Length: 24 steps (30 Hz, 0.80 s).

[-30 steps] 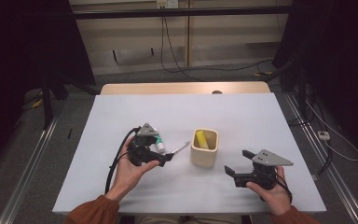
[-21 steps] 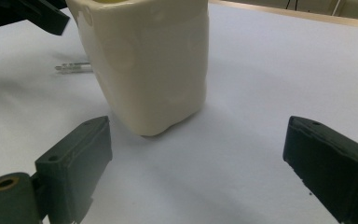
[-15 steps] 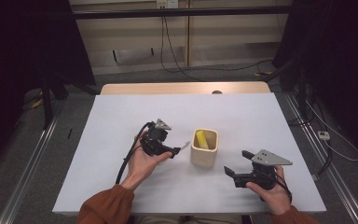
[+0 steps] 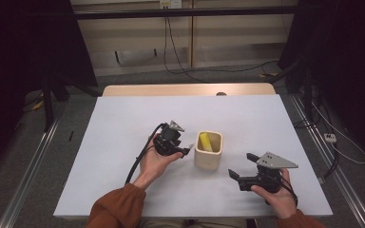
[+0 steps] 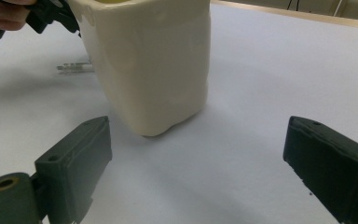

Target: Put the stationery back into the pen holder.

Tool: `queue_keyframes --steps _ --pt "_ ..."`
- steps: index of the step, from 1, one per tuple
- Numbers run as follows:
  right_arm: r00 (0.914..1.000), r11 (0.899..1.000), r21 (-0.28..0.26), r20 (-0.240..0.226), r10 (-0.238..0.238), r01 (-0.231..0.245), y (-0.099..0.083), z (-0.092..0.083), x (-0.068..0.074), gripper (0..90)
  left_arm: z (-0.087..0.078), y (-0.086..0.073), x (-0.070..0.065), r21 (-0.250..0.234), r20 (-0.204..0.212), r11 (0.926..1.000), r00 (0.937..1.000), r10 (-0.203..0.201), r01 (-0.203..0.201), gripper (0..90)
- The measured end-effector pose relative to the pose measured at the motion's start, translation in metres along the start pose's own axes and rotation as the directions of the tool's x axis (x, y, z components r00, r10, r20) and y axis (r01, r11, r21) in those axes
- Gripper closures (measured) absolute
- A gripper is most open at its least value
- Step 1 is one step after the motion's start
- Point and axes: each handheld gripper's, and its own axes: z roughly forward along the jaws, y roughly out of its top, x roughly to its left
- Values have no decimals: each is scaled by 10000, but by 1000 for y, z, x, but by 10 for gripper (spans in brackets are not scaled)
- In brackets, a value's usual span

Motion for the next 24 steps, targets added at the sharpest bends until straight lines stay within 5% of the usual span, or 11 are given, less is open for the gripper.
queue_keyframes --steps 5,24 --pt "10000 10000 -3 -5 -4 4 0 0 0 78 6 -1 0 509 -56 9987 9999 94 -91 558" --pt "10000 10000 7 -25 -53 53 0 0 0 78 25 0 1 1196 -232 9928 9997 -8 35 715"
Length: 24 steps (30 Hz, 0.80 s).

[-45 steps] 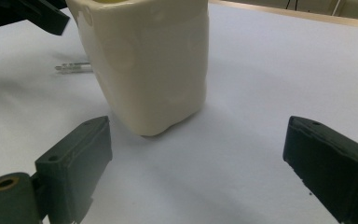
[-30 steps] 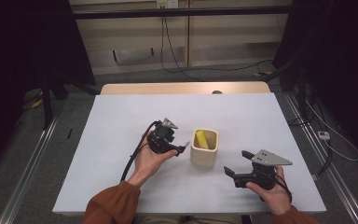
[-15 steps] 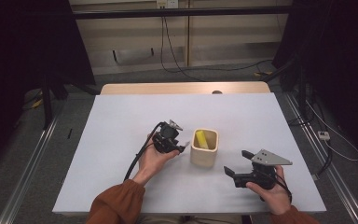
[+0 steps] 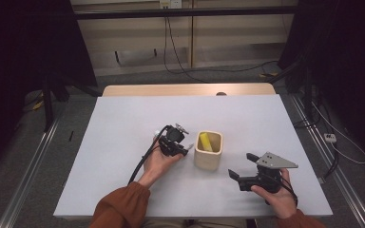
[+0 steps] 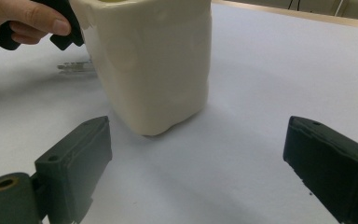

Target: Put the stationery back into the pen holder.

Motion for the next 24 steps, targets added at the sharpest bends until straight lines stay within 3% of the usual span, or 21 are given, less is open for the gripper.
queue_keyframes --steps 7,14,24 --pt "10000 10000 15 -1 28 -28 0 0 0 78 0 2 1 195 -39 9994 9996 -281 282 767" --pt "10000 10000 15 -11 -21 22 0 0 0 78 0 5 -1 446 -108 9985 9994 -318 323 792" --pt "10000 10000 31 -2 9 -9 0 0 0 78 -1 4 4 322 155 9967 9971 -747 742 803"
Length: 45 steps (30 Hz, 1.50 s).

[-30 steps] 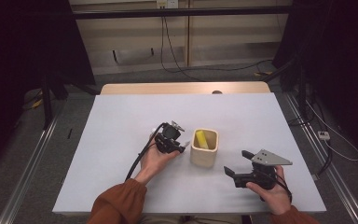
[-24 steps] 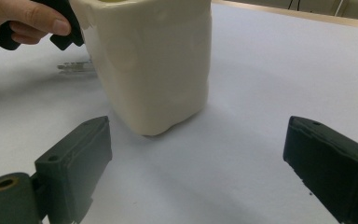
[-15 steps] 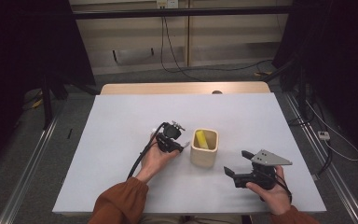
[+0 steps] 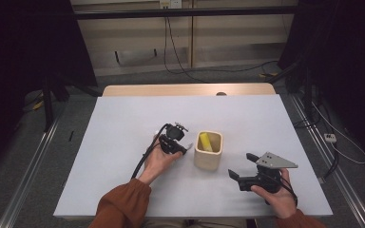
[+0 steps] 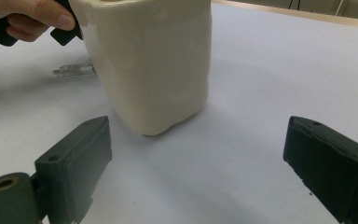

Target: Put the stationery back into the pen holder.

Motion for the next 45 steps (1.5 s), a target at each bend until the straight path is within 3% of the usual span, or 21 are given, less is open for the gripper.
queue_keyframes --steps 13,21,32,39,45 --pt "10000 10000 -3 10 48 -48 0 0 -1 78 -25 -2 4 -947 177 9955 9998 32 -15 804" --pt "10000 10000 0 23 47 -47 0 0 0 77 -37 -9 3 -1545 281 9880 9995 126 -81 803" --pt "10000 10000 10 -29 -19 19 0 0 0 77 -59 -11 6 -2848 556 9586 9984 132 32 803" --pt "10000 10000 -35 -15 -37 37 0 0 0 76 -68 -12 3 -3395 709 9404 9965 443 -177 803" --pt "10000 10000 -60 28 6 -6 0 -1 0 76 -75 -16 1 -3688 848 9293 9949 538 -188 802"
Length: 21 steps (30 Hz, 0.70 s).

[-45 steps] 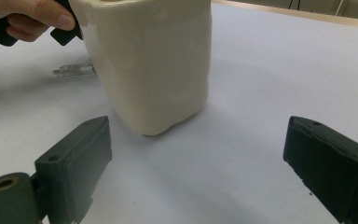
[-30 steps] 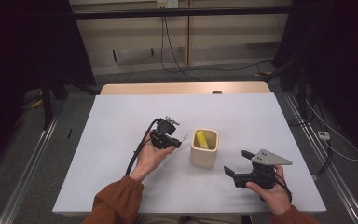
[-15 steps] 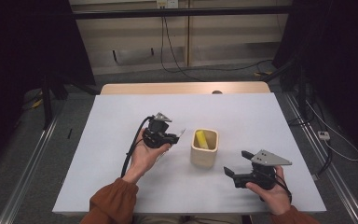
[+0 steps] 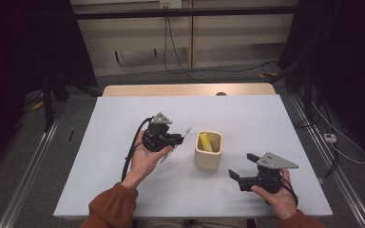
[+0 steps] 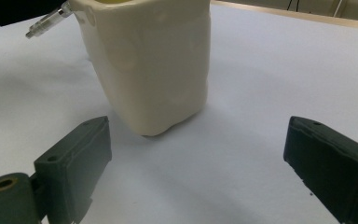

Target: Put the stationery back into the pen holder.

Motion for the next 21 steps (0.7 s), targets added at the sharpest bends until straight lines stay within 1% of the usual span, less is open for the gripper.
queue_keyframes --steps 3,5,9,11,16,19,21 --pt "10000 10000 23 4 1 -1 0 0 0 76 -6 1 -2 -362 55 9993 10000 42 -40 802" --pt "10000 10000 18 -7 -1 1 0 0 0 76 -9 2 -3 -530 105 9984 9998 181 -175 803" --pt "10000 10000 23 1 -9 9 0 0 0 76 -10 3 -7 -701 258 9968 9988 409 -390 803" --pt "10000 10000 19 0 1 -1 0 0 0 76 -10 4 -9 -763 266 9964 9989 385 -364 802" --pt "10000 10000 15 -3 -29 29 0 0 0 76 -16 5 -10 -1252 150 9912 9989 444 -422 803" --pt "10000 10000 24 -10 -5 5 0 0 0 76 -19 6 -10 -1575 56 9863 9987 506 -490 803" --pt "10000 10000 36 4 3 -3 0 0 0 76 -21 6 -11 -1773 -6 9817 9975 708 -698 803"
